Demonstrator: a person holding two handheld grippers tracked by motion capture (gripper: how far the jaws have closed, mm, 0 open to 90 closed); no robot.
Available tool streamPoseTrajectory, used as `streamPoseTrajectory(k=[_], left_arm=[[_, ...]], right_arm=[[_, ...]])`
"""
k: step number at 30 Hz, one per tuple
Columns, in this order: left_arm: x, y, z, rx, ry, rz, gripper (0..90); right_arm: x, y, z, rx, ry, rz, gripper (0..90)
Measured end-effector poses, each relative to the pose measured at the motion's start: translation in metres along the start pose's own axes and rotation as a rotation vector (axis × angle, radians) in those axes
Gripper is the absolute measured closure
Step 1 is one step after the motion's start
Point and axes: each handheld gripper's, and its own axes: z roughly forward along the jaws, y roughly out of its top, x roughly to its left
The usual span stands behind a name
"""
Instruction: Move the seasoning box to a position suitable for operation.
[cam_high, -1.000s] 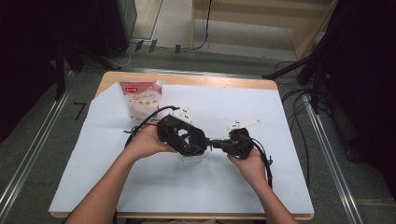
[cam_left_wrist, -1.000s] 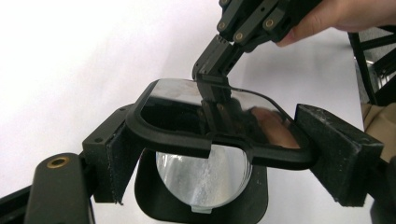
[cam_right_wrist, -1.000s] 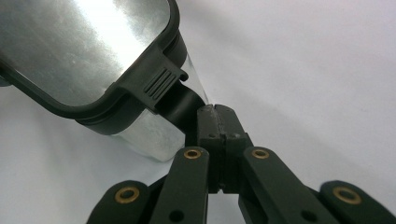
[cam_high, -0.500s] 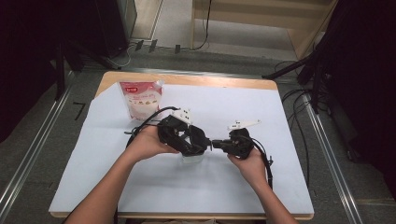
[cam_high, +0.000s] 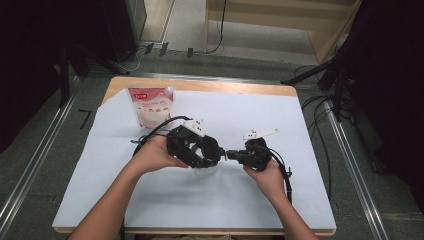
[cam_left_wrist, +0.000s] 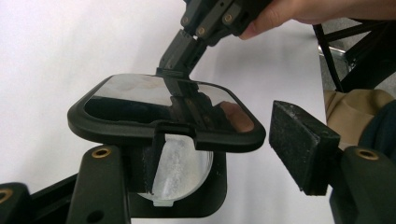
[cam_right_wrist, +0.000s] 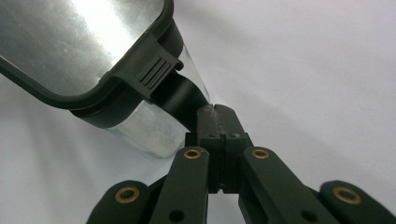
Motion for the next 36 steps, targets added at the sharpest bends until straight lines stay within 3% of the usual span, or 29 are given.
streamPoseTrajectory(k=[3, 4, 7, 23, 24, 36], left_arm=[[0.000, -0.001, -0.002, -0.008, 0.016, -0.001, 39.3], [0.001, -0.002, -0.002, -0.011, 0.020, -0.006, 45.6], [0.003, -0.004, -0.003, -0.021, 0.019, -0.005, 49.0], [0.011, 0.002, 0.001, -0.033, 0.002, -0.006, 49.7], [0.011, 0.003, 0.000, -0.055, 0.001, 0.002, 53.6], [0.006, 0.013, 0.004, -0.070, -0.007, 0.040, 70.7]], right_arm=[[0.000, 0.000, 0.000, 0.002, -0.001, 0.003, 90.0], [0.000, 0.000, 0.000, 0.002, 0.001, 0.004, 90.0], [0.000, 0.000, 0.000, 0.001, 0.003, 0.002, 90.0], [0.000, 0.000, 0.004, 0.005, 0.000, -0.002, 90.0], [0.001, 0.000, 0.004, 0.005, 0.003, 0.000, 90.0], [0.004, 0.000, 0.006, 0.003, 0.002, -0.010, 90.0]])
